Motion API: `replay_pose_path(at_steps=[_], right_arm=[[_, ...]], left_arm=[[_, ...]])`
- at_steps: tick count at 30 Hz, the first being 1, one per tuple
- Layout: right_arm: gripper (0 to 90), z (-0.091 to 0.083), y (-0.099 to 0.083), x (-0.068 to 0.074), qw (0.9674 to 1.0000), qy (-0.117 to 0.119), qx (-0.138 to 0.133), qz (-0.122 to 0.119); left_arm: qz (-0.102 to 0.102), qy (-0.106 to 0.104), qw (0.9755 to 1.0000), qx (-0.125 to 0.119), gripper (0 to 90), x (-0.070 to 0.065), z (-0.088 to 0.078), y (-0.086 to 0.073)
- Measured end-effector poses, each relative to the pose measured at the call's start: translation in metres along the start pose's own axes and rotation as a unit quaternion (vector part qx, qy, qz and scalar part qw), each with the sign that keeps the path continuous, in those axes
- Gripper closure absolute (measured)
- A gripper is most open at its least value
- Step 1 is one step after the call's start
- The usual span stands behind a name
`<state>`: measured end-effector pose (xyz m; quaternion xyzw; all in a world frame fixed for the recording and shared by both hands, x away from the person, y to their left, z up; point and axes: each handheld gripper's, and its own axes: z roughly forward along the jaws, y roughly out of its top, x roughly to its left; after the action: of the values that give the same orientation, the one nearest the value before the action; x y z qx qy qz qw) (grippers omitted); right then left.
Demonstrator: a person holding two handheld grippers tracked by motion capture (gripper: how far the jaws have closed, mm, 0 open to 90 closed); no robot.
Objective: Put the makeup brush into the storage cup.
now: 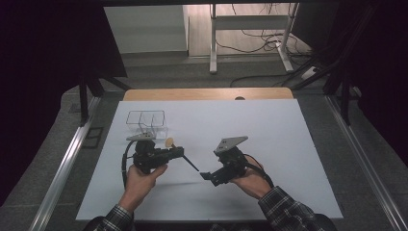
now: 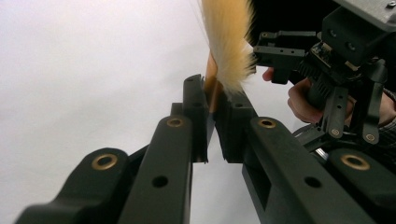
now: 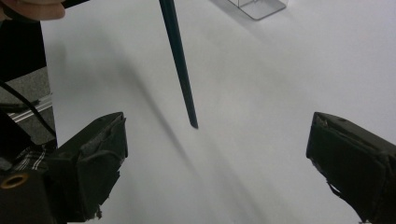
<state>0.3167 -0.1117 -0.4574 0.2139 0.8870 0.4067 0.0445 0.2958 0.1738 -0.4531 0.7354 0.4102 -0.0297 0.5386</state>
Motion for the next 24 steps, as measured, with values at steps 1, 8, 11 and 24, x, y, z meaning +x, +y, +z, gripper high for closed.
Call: replay_pose_path(at_steps=[1, 8, 11, 24], right_arm=[[5.0, 0.000, -0.001, -0.001, 1.0000, 0.000, 0.002, 0.002], [2.9, -0.002, -0.005, -0.004, 0.9998, 0.002, 0.011, 0.016], [1.2, -0.003, -0.007, -0.005, 0.9997, -0.002, 0.015, 0.020], [0.0, -0.007, -0.015, -0.007, 0.9992, -0.020, 0.030, 0.014]], left_arm=[[0.000, 0.001, 1.0000, -0.001, 83.5, 0.001, -0.001, 0.000], [0.004, 0.010, 0.9999, -0.001, 83.5, 0.003, -0.006, -0.002], [0.006, 0.015, 0.9999, -0.002, 83.5, 0.003, -0.008, -0.003], [0.014, 0.041, 0.9990, -0.006, 83.4, 0.007, -0.020, -0.007]])
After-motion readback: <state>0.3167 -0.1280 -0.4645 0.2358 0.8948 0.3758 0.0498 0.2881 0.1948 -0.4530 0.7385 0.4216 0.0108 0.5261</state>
